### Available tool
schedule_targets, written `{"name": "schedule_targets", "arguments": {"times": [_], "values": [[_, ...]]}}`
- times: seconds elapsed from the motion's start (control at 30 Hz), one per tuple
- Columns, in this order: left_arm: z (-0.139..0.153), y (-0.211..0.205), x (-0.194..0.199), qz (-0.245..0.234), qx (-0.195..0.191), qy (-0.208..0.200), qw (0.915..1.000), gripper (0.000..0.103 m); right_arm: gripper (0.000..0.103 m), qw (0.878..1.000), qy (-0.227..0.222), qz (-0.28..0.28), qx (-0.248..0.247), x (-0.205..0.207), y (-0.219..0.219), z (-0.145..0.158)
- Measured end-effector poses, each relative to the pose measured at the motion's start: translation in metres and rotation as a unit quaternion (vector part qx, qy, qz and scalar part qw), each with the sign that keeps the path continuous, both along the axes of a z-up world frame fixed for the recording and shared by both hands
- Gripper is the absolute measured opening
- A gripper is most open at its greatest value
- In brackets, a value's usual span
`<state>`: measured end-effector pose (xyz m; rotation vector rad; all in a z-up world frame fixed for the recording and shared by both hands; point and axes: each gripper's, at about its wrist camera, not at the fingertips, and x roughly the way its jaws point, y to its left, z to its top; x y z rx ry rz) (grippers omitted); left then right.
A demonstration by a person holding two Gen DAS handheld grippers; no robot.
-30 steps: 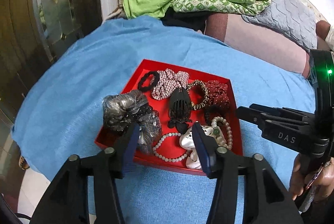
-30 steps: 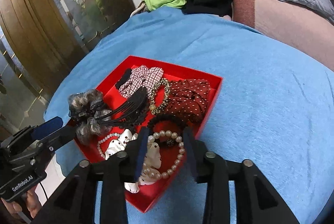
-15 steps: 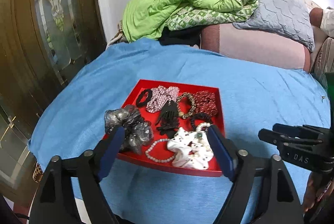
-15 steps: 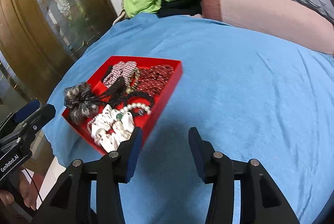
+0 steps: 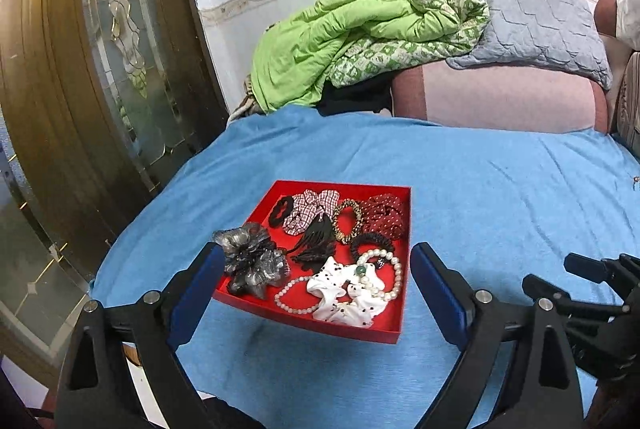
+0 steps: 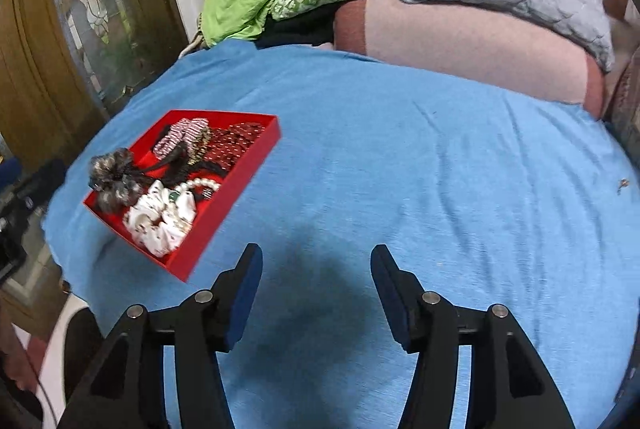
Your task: Organize jewelry
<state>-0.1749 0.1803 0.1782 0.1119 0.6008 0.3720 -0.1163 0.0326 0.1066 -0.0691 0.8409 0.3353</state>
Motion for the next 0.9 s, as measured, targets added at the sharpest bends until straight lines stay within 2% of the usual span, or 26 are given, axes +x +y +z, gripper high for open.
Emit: {"name": "schedule_targets", "arguments": {"times": [0.2,0.6,0.77,0.9], "values": [[0.005,-0.002,-0.006,0.013,-0.018,-0.015,0.9996,0.094,0.070,0.999,-0.022,-0.017,-0.026,-0.008,-0.010,0.002],[-0.003,0.001,-0.004,0.020,-0.035,0.006,0.9992,0.094,0.077,0.997,-0.031,-0.036,-0.055,-0.016,-0.015,0.004],[-0.014,0.009,0.001,0.041,-0.041,0.033,0.9978,0.094,0.078,0.997,-0.028,-0.043,-0.054,-0.018,-0.019,0.003],[-0.021,0.016,0.001,0.042,-0.062,0.046,0.9962,0.094,0.079,0.997,-0.020,-0.040,-0.057,-0.019,-0.019,-0.001]]}}
